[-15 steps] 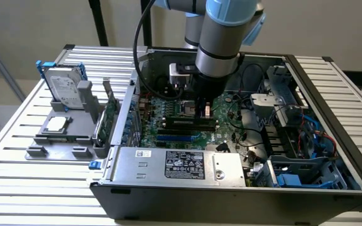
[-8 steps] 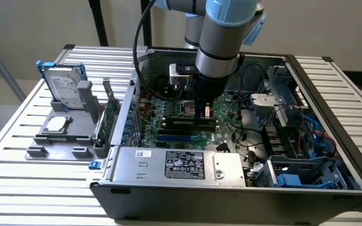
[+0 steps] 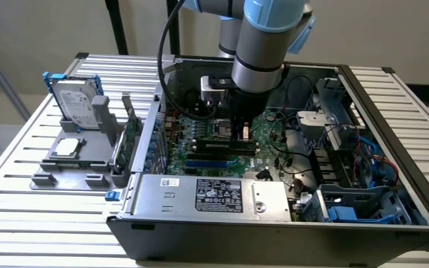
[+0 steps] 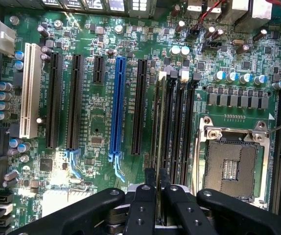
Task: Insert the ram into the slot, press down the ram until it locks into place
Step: 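Insert the ram into the slot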
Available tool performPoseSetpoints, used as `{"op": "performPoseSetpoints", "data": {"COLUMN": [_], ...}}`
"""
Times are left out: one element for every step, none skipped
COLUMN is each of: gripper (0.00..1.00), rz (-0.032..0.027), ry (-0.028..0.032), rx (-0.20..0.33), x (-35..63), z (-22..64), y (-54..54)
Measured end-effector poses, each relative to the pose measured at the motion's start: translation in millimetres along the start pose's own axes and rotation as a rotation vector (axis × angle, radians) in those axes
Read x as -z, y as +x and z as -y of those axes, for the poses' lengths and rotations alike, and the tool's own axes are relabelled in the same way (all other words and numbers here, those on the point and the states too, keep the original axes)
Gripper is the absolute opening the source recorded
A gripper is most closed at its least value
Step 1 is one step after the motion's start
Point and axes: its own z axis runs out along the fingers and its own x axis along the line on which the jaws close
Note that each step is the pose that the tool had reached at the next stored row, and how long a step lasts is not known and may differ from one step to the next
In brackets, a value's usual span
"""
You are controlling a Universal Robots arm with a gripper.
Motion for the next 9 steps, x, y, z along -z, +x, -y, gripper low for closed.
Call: {"op": "performPoseSetpoints", "data": {"gripper": [0.13, 0.13, 0.13, 0.13, 0.13, 0.13, 0.13, 0.13, 0.13], "rz": [0.0001, 0.0000, 0.0000, 0.0000, -0.0001, 0.0000, -0.0001, 0.0000, 0.0000], "ry": [0.0001, 0.0001, 0.0000, 0.0000, 0.0000, 0.0000, 0.0000, 0.0000, 0.0000], "rx": [0.000, -0.001, -0.001, -0.001, -0.001, -0.002, -0.002, -0.002, -0.002], "x": [-0.3, -0.6, -0.8, -1.1, -1.3, -1.6, -1.7, -1.9, -2.1], "z": [0.0, 0.0, 0.1, 0.1, 0.1, 0.1, 0.1, 0.1, 0.1], "y": [0.0, 0.0, 0.0, 0.0, 0.1, 0.0, 0.1, 0.1, 0.1]}}
